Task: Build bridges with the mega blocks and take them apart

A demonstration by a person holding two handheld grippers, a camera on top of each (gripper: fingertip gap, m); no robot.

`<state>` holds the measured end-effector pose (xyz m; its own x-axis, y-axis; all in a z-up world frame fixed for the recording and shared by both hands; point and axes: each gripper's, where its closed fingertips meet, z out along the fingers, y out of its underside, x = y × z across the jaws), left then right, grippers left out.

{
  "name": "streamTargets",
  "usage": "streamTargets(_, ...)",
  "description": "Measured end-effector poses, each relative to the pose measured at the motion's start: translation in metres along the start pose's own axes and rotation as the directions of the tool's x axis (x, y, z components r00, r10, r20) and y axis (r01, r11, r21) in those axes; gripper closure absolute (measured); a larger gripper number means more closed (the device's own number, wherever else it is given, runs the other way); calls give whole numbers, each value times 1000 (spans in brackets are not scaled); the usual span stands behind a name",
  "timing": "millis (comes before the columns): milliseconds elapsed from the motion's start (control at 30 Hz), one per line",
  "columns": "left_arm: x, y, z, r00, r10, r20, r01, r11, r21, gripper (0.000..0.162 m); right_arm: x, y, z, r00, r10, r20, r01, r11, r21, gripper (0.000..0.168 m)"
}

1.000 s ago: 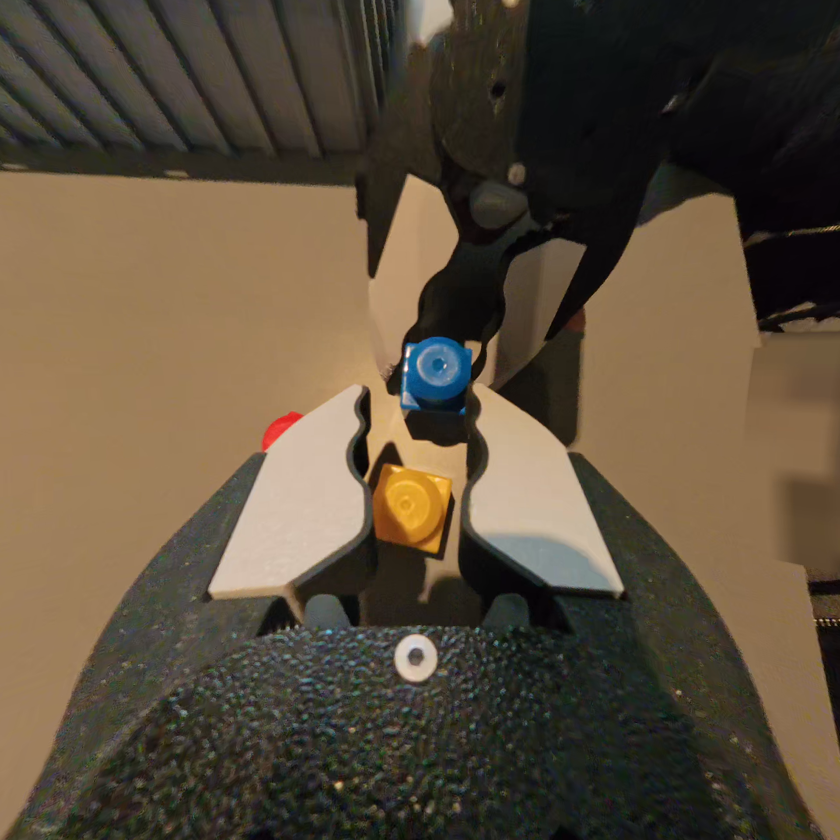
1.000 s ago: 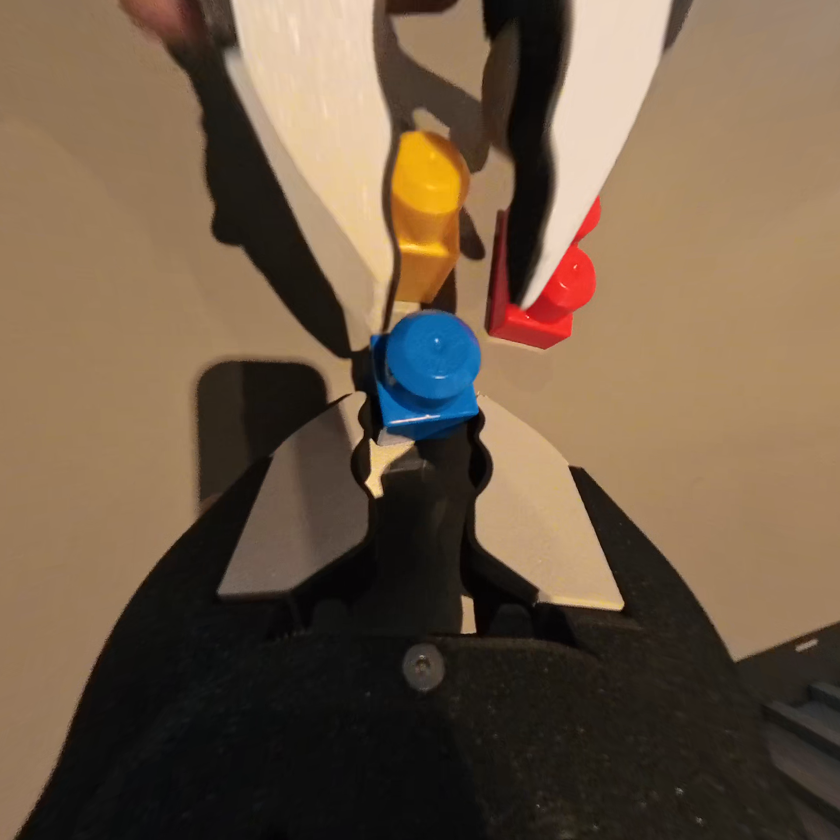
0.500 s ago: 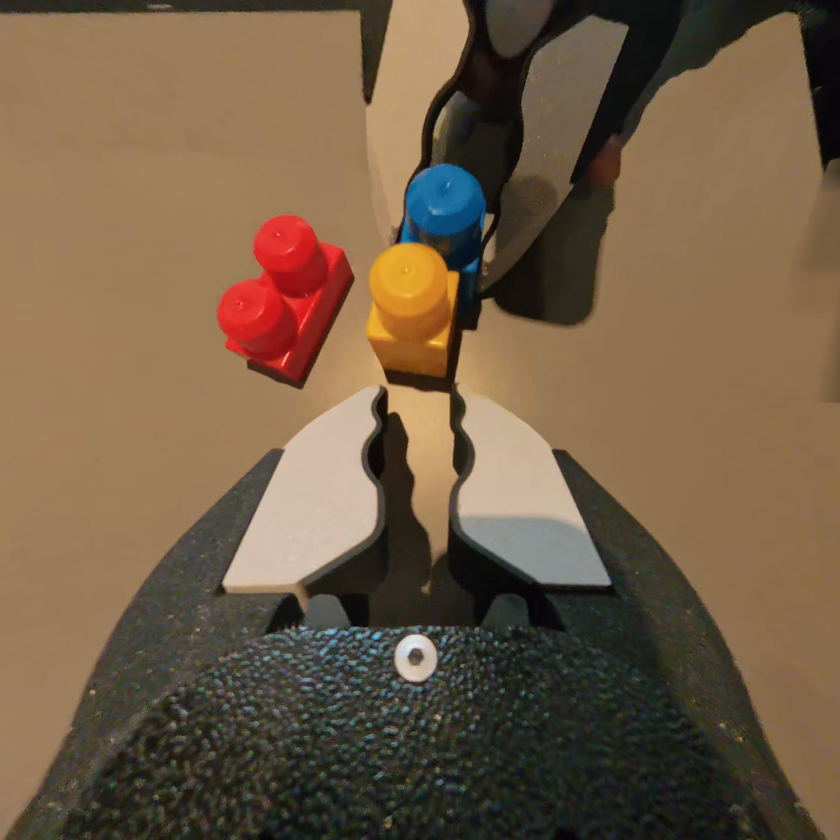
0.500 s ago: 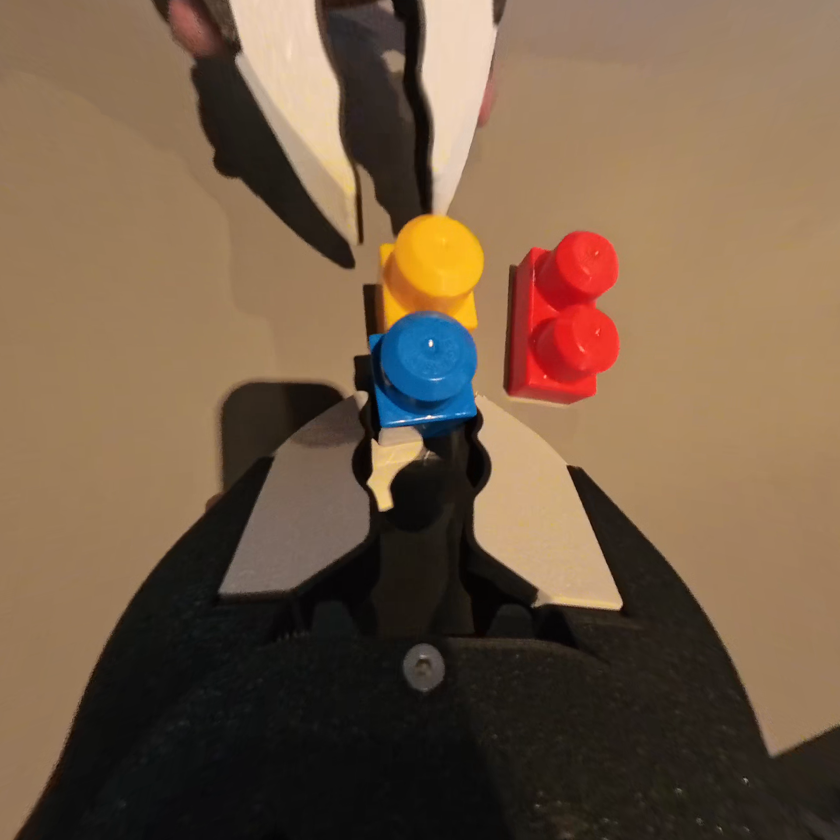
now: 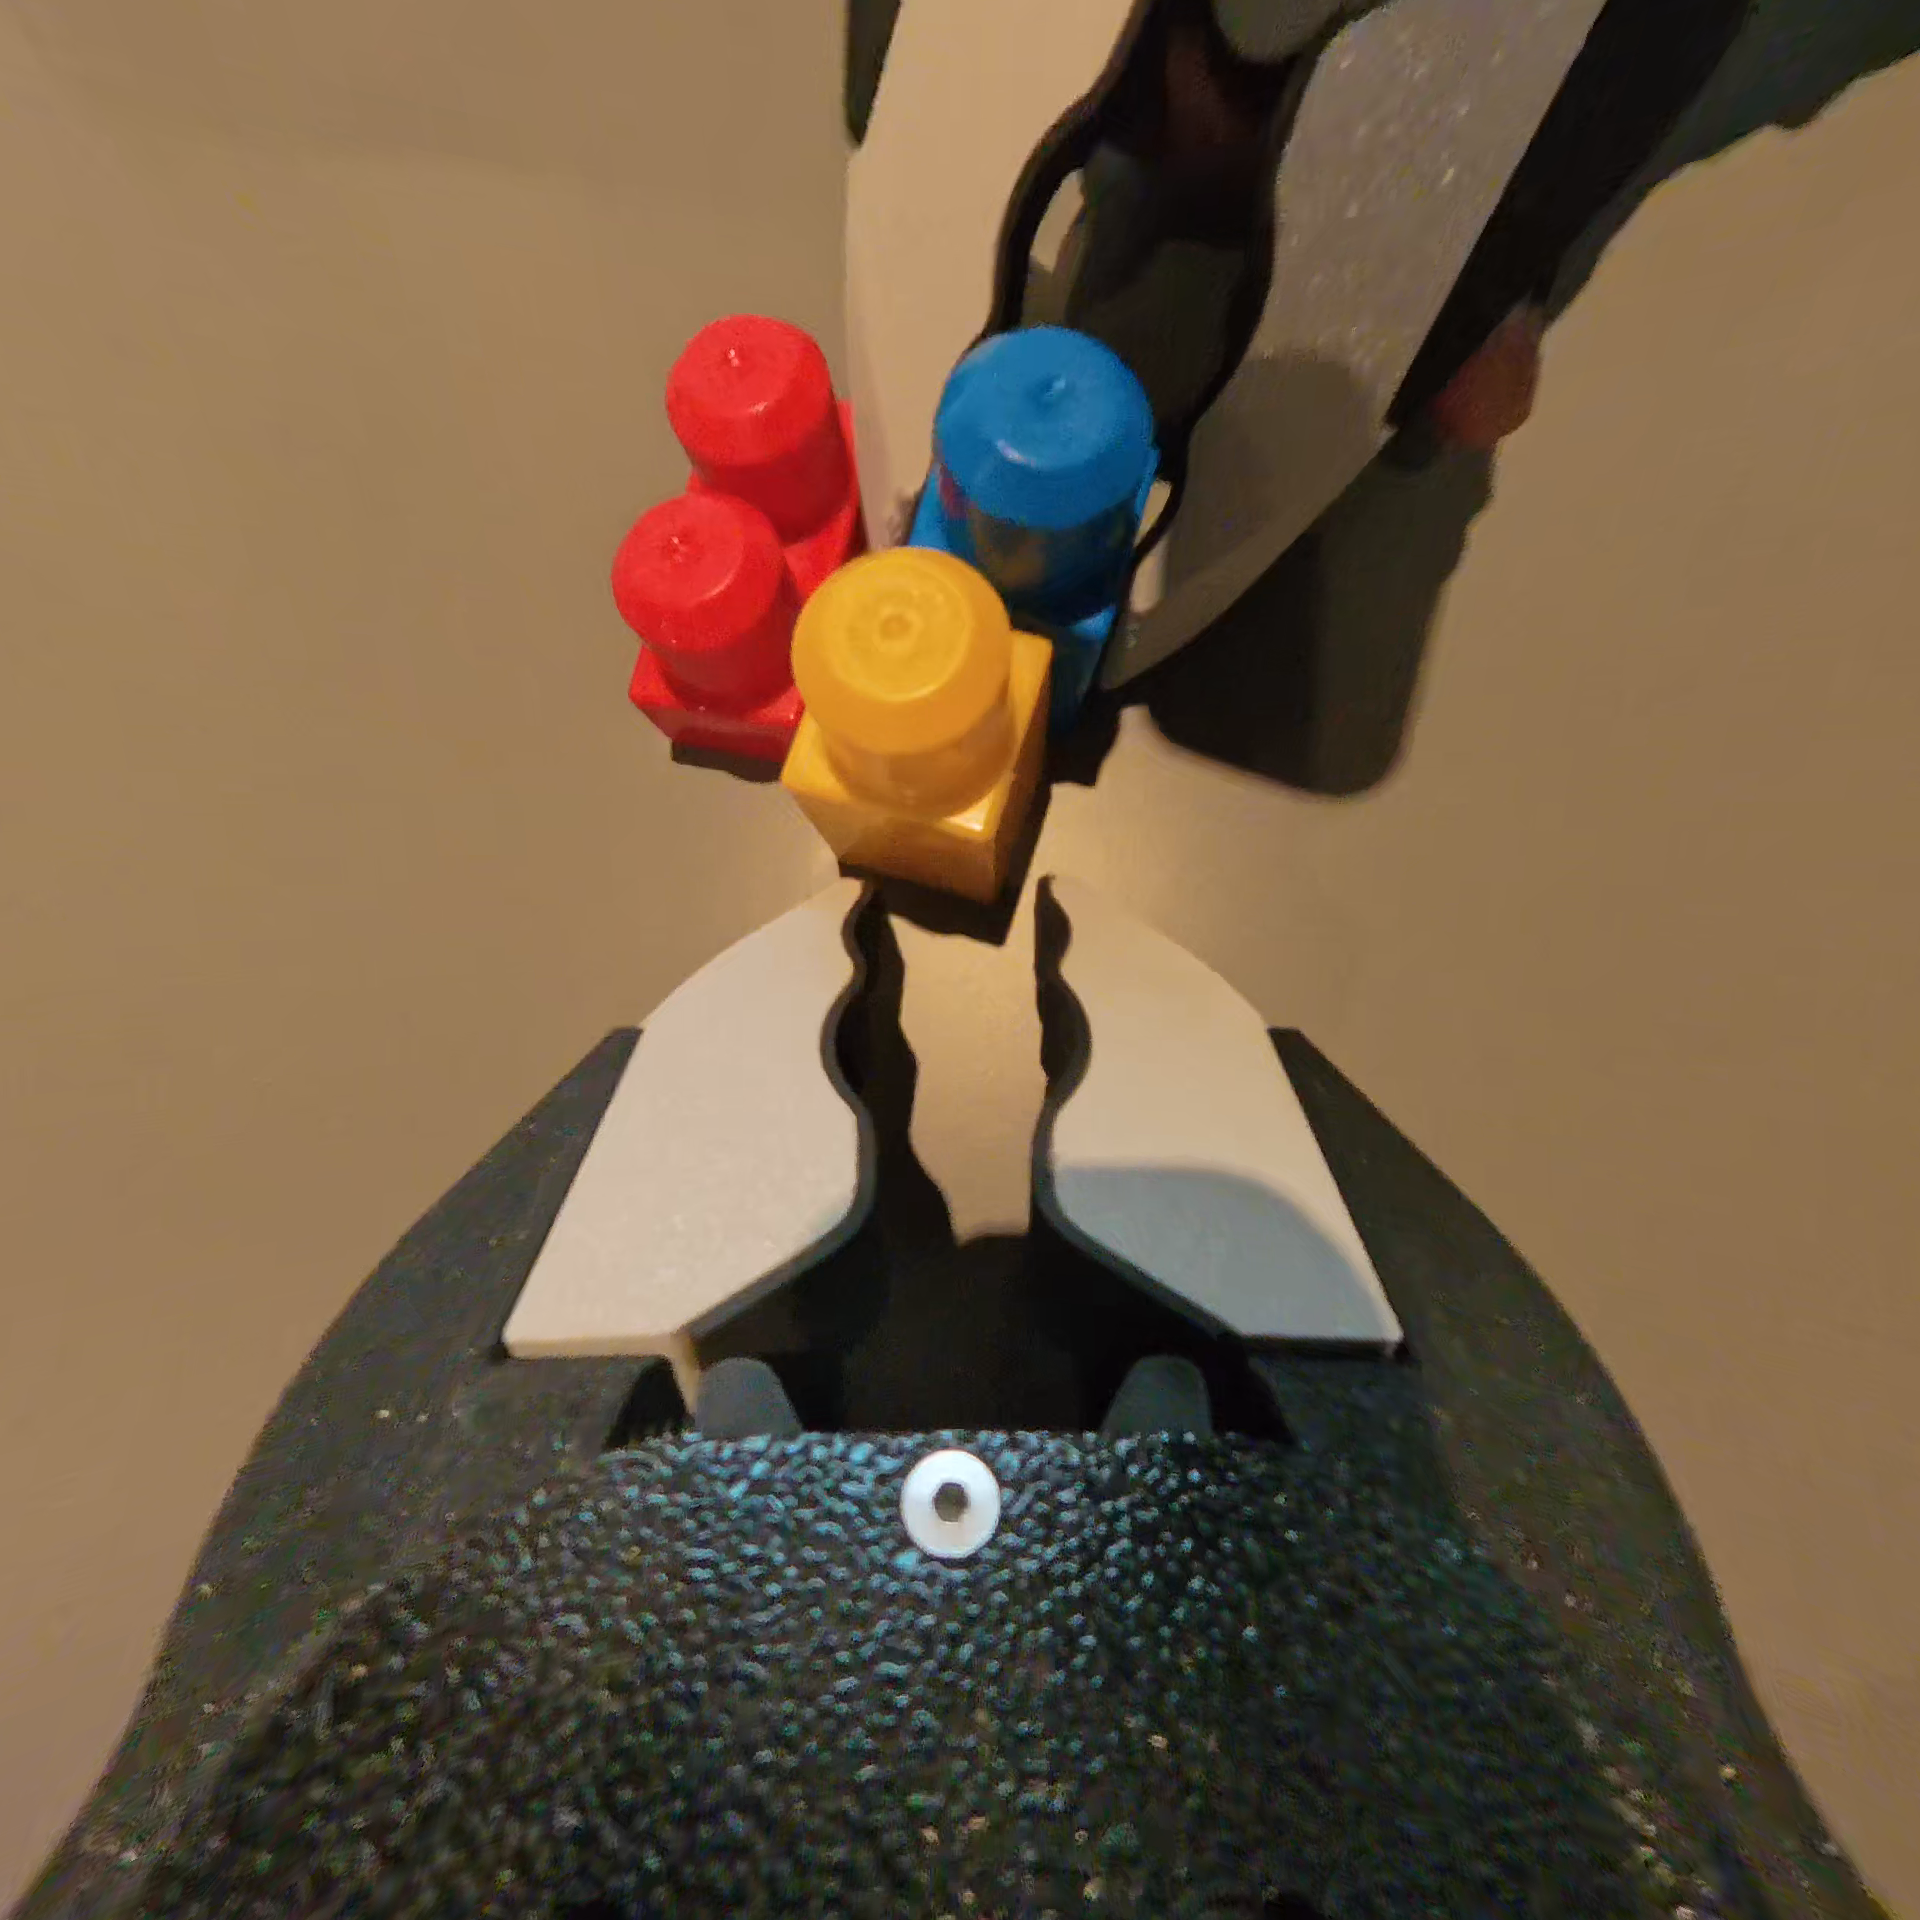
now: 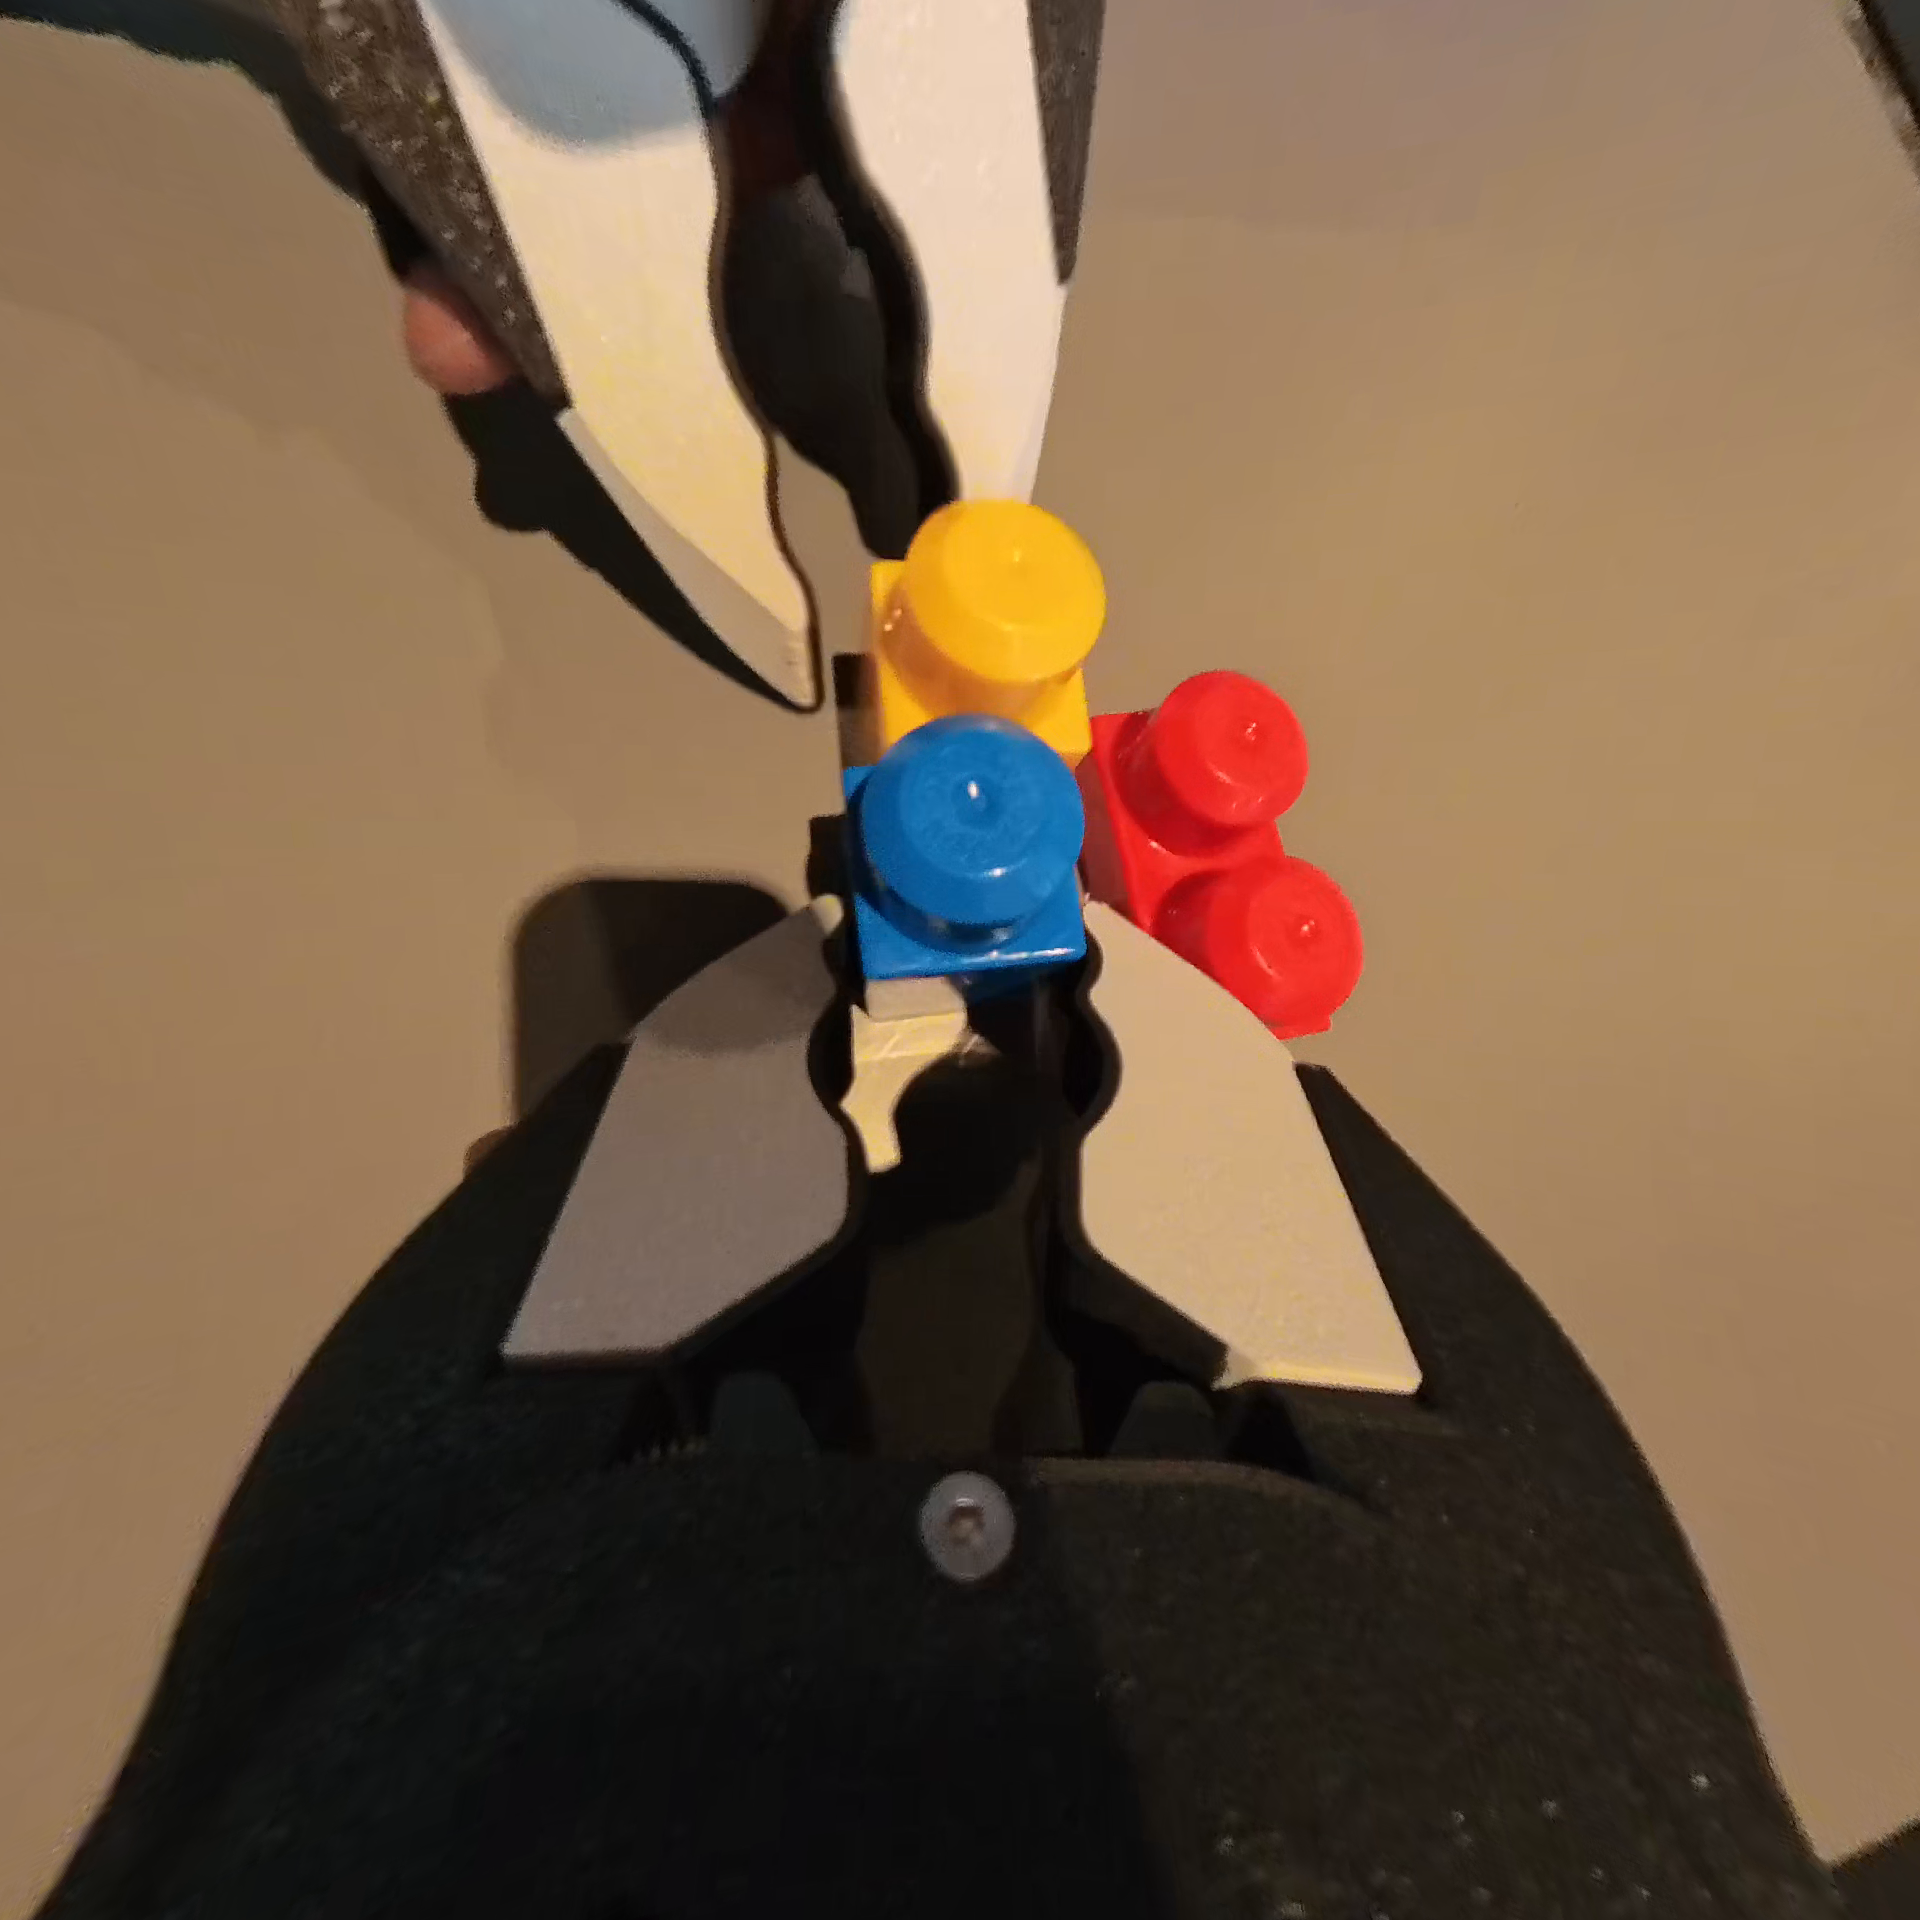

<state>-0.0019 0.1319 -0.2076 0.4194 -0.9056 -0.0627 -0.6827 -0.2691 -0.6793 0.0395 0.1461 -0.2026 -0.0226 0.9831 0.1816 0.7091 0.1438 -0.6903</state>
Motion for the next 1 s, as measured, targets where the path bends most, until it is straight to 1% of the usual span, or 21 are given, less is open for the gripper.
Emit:
streamTargets(33, -1, 1, -2, 1000, 0, 2, 0, 1000, 0, 134, -2, 1, -3, 1000, -25, -3, 25, 1000, 3, 128)
streamTargets(100, -2, -2, -11, 1000, -4, -1, 4, 999, 32, 130, -5, 5, -10, 997, -78, -16, 78, 997, 9, 114)
streamTargets(133, -4, -5, -17, 1000, -7, 1, 7, 998, 65, 130, -6, 8, -14, 995, -96, -20, 96, 995, 14, 113)
streamTargets(267, -19, -20, -40, 1000, -19, -4, 20, 975, 220, 130, 6, 7, -32, 996, -86, -27, 88, 991, 101, 113)
streamTargets(367, -37, -22, -40, 999, -39, -25, 44, 962, 269, 132, 30, 3, -39, 999, -24, -39, 30, 985, 169, 121)
streamTargets(467, -50, -24, -24, 997, -33, -64, 49, 962, 267, 135, 49, 17, -27, 1000, 13, -8, -12, 994, 106, 124)
streamTargets(533, -51, -25, -12, 995, -10, -102, 35, 968, 250, 135, 49, 21, -17, 1000, 4, 30, -6, 997, 73, 124)
streamTargets(567, -49, -23, -7, 992, 0, -124, 28, 975, 219, 135, 49, 21, -13, 999, -8, 40, 5, 998, 58, 125)
streamTargets(667, -47, -24, 3, 990, 61, -126, -37, 983, 181, 133, 48, 17, -7, 997, -52, 49, 50, 997, 55, 128)
streamTargets(800, -46, -22, 13, 987, 95, -128, -78, 989, 126, 132, 47, 12, 0, 994, -53, 92, 48, 998, 51, 132)
streamTargets(867, -45, -22, 16, 985, 111, -129, -97, 989, 111, 133, 47, 10, 3, 994, -46, 99, 41, 998, 45, 132)
streamTargets(900, -45, -22, 16, 985, 114, -129, -100, 989, 111, 135, 48, 10, 3, 994, -37, 100, 33, 999, 42, 131)
streamTargets(1000, -49, -22, 18, 988, 111, -104, -101, 990, 98, 152, 52, 10, 4, 996, -15, 91, 12, 999, 40, 132)
